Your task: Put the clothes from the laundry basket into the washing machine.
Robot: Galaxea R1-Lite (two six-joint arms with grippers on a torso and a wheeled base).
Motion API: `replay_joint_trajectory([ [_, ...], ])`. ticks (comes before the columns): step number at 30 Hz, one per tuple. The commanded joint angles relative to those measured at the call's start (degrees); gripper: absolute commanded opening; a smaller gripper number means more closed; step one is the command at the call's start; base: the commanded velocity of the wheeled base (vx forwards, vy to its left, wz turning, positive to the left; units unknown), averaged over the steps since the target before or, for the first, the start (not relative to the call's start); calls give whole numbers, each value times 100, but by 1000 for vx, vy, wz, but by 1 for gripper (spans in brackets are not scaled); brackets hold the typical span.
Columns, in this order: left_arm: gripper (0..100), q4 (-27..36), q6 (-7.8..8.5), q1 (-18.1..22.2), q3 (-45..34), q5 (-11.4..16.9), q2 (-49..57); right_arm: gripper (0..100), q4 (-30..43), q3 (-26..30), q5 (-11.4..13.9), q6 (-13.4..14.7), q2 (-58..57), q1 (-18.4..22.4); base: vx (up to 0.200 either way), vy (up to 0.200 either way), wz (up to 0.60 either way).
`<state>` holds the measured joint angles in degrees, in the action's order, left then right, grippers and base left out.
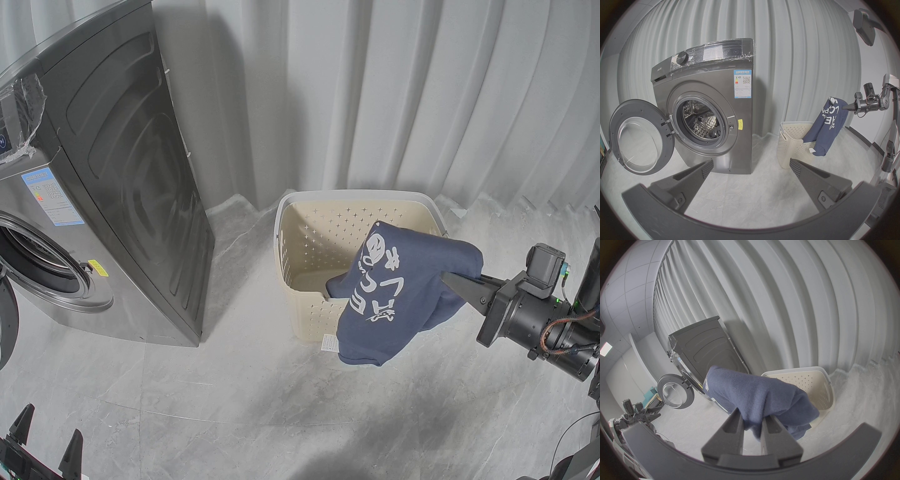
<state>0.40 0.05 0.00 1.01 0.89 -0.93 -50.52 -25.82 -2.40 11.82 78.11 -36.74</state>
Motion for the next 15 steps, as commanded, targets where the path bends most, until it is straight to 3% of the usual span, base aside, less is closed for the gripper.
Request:
replay_joint_trajectory([
  [1,100,4,-5,-9,-75,-1,84,0,7,33,-6,4,-120,-17,0,0,0],
  [15,100,4,-49,-35,-75,-10,31,0,24,156,-6,-5,-182,-17,0,200,0],
])
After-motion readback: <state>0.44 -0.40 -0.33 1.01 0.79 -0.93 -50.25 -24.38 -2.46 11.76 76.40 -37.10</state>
